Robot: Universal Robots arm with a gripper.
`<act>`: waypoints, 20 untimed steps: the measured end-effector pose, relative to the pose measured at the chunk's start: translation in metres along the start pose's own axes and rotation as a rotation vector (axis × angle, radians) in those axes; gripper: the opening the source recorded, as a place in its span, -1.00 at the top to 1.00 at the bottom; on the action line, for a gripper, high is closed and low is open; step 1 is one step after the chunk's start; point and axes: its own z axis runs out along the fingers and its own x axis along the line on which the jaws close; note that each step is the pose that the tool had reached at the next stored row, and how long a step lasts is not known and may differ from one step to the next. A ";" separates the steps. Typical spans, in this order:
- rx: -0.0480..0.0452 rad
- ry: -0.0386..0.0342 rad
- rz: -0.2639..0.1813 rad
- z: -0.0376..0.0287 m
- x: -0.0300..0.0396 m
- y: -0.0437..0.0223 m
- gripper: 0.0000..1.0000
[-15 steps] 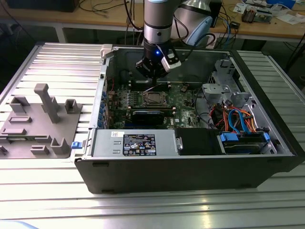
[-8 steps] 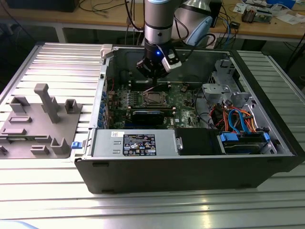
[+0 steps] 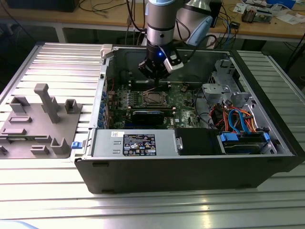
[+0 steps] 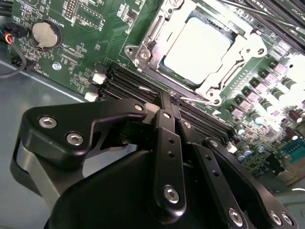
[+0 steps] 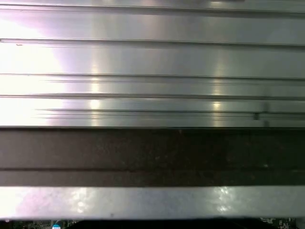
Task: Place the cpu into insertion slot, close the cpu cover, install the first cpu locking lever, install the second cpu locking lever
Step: 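Install the first cpu locking lever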
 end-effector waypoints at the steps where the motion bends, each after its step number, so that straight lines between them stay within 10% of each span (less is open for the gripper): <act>1: 0.0000 0.0000 0.000 0.0006 -0.0006 0.0000 0.79; 20: -0.0076 -0.0003 0.006 0.0131 -0.0083 -0.0029 0.79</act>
